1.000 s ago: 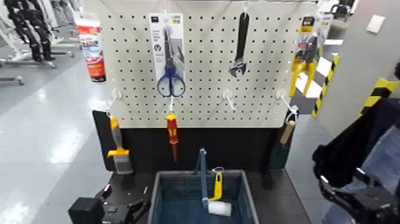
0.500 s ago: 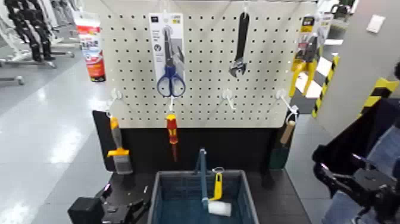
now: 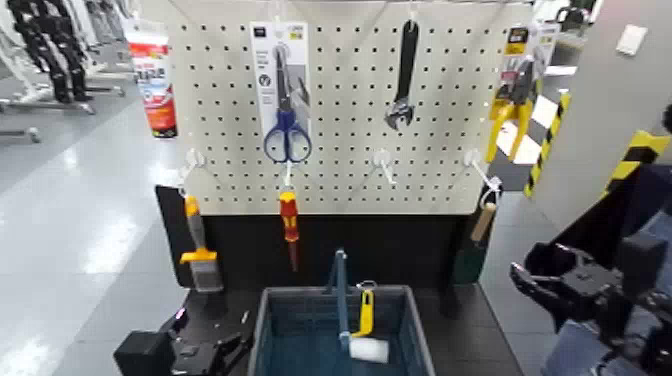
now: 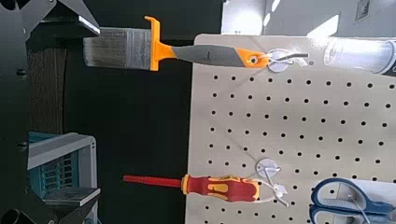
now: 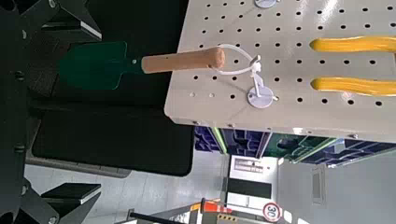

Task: Put the tool with the wooden handle into the crate.

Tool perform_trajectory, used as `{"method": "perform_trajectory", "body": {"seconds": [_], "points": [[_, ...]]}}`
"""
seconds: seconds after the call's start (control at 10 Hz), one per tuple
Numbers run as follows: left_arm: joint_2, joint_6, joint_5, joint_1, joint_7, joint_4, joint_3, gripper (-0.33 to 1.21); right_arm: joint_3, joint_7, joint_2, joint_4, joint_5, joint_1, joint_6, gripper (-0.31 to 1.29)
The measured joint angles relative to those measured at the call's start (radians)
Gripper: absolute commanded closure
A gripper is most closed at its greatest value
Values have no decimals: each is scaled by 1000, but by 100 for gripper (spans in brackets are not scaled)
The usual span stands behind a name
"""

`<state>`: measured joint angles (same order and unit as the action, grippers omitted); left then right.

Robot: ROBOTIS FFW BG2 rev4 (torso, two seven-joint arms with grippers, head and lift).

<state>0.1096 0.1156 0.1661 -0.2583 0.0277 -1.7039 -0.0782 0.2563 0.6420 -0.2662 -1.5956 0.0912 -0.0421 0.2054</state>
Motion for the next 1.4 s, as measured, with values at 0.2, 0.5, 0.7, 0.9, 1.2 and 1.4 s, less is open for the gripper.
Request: {"method": "perform_trajectory", "body": {"seconds": [0.2, 0.5, 0.7, 0.9, 1.2, 1.4], "points": [[-1, 7, 1, 1, 1, 6, 0, 11, -57, 1, -16, 53, 8, -46, -10, 16], [-2, 16, 4, 7, 7, 15, -2, 11, -147, 11, -42, 147, 27, -132, -37, 17], [-2, 19, 4, 11, 11, 19, -2, 11, -187, 20, -57, 201, 40, -177, -57, 18], [-2, 22, 6, 15, 14, 24, -3, 11, -209, 22, -60, 231, 51, -203, -73, 30], [-2, 25, 8, 17, 15, 29, -4, 11, -231, 14, -58, 250, 58, -221, -84, 85], [-2, 27, 10, 15, 15, 29, -3, 11, -239, 2, -56, 248, 56, -222, -74, 117]]}}
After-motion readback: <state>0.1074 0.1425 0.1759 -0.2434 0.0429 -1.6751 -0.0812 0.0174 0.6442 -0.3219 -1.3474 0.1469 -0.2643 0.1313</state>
